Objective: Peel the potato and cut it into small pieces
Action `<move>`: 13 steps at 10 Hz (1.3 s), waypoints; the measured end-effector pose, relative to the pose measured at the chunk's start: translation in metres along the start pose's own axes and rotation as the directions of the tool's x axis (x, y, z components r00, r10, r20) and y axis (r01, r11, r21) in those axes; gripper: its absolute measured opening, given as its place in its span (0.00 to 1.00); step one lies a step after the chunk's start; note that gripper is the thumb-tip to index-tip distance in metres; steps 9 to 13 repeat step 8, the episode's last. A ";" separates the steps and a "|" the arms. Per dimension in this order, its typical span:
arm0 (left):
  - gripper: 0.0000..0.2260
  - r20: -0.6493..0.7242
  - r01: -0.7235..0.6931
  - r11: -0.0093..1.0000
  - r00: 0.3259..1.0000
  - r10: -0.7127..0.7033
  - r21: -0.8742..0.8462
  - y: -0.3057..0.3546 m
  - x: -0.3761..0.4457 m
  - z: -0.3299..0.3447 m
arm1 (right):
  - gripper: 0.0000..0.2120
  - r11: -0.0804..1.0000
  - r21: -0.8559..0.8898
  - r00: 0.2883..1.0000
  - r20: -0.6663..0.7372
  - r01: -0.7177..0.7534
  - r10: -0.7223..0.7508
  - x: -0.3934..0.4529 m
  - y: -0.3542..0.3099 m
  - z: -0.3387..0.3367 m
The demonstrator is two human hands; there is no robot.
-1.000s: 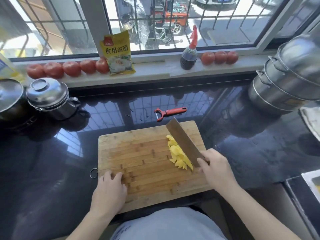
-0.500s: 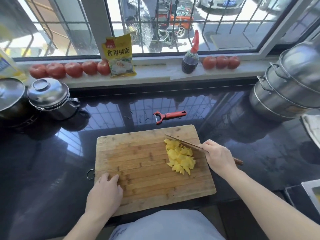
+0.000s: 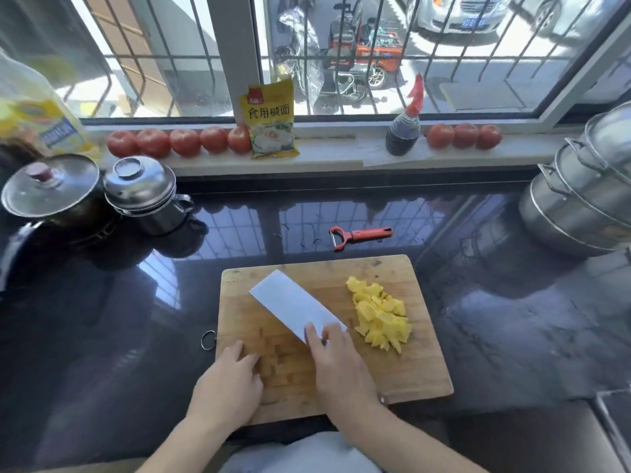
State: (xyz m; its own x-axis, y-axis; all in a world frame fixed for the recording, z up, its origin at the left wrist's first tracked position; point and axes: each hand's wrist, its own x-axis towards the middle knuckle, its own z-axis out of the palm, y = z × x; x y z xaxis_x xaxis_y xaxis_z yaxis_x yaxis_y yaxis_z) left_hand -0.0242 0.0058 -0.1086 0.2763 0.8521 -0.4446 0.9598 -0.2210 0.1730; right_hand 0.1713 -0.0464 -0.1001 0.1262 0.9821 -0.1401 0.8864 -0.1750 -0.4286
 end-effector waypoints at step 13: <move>0.12 0.097 -0.019 0.995 0.995 0.009 0.102 0.018 -0.005 -0.069 | 0.15 0.973 -0.225 0.909 0.412 0.041 0.057 0.026 0.001 -0.108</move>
